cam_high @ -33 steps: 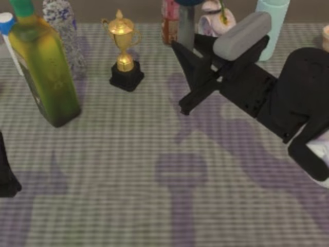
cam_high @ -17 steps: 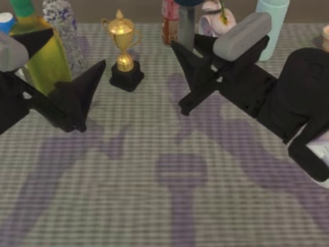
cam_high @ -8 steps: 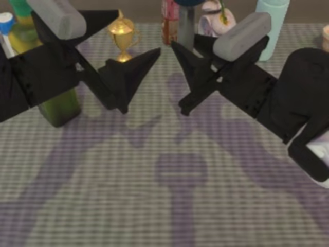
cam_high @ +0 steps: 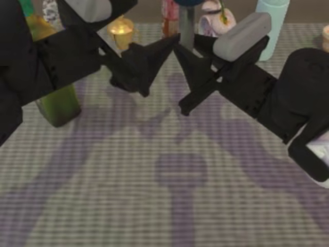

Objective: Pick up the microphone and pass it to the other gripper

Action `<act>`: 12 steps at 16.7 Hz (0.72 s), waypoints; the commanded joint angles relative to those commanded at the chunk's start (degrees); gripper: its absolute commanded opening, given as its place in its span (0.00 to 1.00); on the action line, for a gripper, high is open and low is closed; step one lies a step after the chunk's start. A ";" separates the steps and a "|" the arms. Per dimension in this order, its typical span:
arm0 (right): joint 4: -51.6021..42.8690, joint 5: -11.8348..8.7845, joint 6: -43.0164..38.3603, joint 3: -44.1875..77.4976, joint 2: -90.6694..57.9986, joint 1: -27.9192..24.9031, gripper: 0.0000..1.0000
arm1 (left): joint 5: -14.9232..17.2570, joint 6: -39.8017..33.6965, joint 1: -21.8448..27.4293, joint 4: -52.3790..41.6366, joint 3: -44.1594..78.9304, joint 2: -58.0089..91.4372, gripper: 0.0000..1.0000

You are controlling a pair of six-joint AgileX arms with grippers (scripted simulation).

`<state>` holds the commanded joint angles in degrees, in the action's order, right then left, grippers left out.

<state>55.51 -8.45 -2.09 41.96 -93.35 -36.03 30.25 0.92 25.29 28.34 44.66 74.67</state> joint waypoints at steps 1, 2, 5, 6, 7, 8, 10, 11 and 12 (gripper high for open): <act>0.00 0.00 0.00 0.00 0.00 0.00 0.00 | -1.12 -0.01 1.17 0.72 2.04 2.85 1.00; 0.00 0.00 0.00 0.00 0.00 0.00 0.00 | -2.31 -0.02 2.34 1.45 4.11 5.78 1.00; 0.00 0.00 0.00 0.00 0.00 0.00 0.00 | -5.42 -0.10 5.59 3.14 9.27 12.71 1.00; 0.00 0.00 0.00 0.00 0.00 0.00 0.00 | -6.09 -0.14 6.27 3.44 10.31 13.92 1.00; 0.00 0.00 0.00 0.00 0.00 0.00 0.00 | -6.43 -0.16 6.63 3.59 10.83 14.50 1.00; 0.00 0.00 0.00 0.00 0.00 0.00 0.00 | -6.48 -0.16 6.68 3.61 10.90 14.56 1.00; 0.00 0.00 0.00 0.00 0.00 0.00 0.00 | -6.48 -0.16 6.68 3.61 10.90 14.56 1.00; 0.00 0.00 0.00 0.00 0.00 0.00 0.00 | -6.48 -0.16 6.68 3.61 10.90 14.56 1.00; 0.00 0.00 0.00 0.00 0.00 0.00 0.00 | -6.48 -0.16 6.68 3.61 10.90 14.56 0.92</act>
<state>55.51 -8.45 -2.09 41.96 -93.35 -36.03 23.77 0.76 31.98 31.95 55.56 89.24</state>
